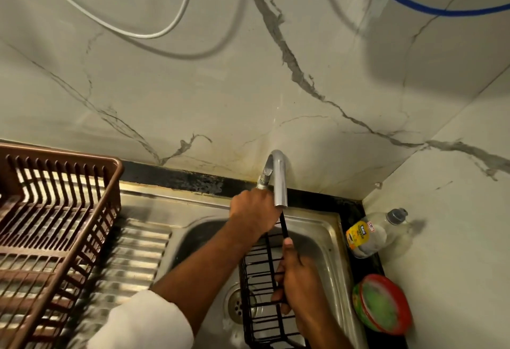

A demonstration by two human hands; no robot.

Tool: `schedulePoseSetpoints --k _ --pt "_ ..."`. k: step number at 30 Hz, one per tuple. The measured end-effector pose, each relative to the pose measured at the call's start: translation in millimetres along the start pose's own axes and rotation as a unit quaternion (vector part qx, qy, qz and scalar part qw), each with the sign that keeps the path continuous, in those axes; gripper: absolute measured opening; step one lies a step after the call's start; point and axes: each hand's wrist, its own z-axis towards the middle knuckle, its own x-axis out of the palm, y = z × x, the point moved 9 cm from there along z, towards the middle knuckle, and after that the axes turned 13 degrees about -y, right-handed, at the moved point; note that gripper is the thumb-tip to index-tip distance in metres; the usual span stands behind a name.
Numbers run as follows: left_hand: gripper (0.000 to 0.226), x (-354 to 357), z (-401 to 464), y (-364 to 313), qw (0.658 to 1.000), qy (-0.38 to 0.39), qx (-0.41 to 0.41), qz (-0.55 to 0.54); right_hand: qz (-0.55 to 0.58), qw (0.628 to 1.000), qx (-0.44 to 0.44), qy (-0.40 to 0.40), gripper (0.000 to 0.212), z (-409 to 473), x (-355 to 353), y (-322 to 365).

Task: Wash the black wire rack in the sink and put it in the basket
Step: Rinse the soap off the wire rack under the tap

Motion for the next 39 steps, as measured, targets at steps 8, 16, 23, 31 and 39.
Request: schedulePoseSetpoints --k 8,16,23,31,39 --pt "0.052 1.3 -42.8 -18.8 0.987 -0.083 0.132 -0.023 -0.019 0.999 -0.018 0.023 0.056 4.6 4.2 7.9" --pt "0.049 9.7 -2.2 -19.7 0.985 -0.027 0.164 0.042 -0.063 0.997 -0.031 0.043 0.052 -0.6 3.0 11.6" --pt "0.060 18.7 25.4 -2.2 0.987 0.020 0.154 0.045 -0.105 0.993 -0.058 0.021 0.050 8.8 -6.5 10.4" --pt "0.054 5.0 -2.2 -32.3 0.979 -0.034 0.196 -0.052 -0.092 0.993 -0.060 0.048 0.049 10.9 -8.3 15.8" --pt "0.071 10.6 14.7 -3.4 0.994 0.010 0.091 -0.061 -0.185 0.965 -0.180 0.040 0.047 24.8 -4.3 37.4"
